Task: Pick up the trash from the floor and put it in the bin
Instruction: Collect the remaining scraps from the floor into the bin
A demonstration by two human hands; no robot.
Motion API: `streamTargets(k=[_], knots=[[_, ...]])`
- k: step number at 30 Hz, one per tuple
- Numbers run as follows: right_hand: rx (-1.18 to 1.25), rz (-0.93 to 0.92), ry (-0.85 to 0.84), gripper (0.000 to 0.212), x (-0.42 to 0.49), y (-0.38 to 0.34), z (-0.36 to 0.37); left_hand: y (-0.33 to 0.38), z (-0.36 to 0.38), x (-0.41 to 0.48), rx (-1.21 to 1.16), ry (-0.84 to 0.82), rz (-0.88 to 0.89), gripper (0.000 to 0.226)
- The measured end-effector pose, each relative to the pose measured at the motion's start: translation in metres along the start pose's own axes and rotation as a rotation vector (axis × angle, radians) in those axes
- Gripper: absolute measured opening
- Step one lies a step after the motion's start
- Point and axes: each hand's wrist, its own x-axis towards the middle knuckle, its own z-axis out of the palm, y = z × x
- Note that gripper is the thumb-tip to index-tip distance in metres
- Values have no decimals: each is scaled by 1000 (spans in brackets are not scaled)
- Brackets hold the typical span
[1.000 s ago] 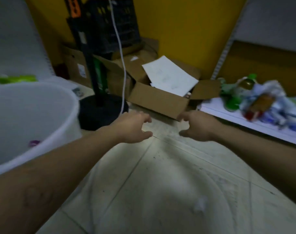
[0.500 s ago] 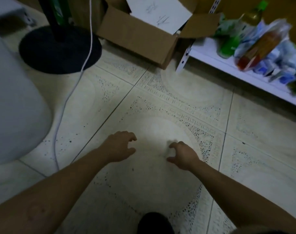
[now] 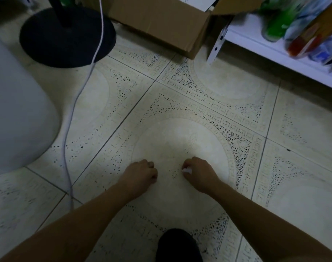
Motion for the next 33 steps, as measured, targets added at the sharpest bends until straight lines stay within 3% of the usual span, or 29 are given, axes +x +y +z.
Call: streamTargets(k=[9, 16, 27, 30, 33], knots=[[70, -28, -16, 23, 0, -8, -2, -7, 14, 1, 147, 63, -10, 18], [113, -86, -2, 21, 11, -22, -10, -68, -17, -25, 13, 397, -329, 22], [188, -220, 30, 17, 49, -82, -24, -142, -34, -60, -365, 432, -791, 40], [194, -242, 32, 16, 50, -85, -21, -149, -33, -55, -354, 446, -821, 18], [189, -232, 15, 16, 47, -80, -16, -153, -32, -55, -351, 507, -852, 12]])
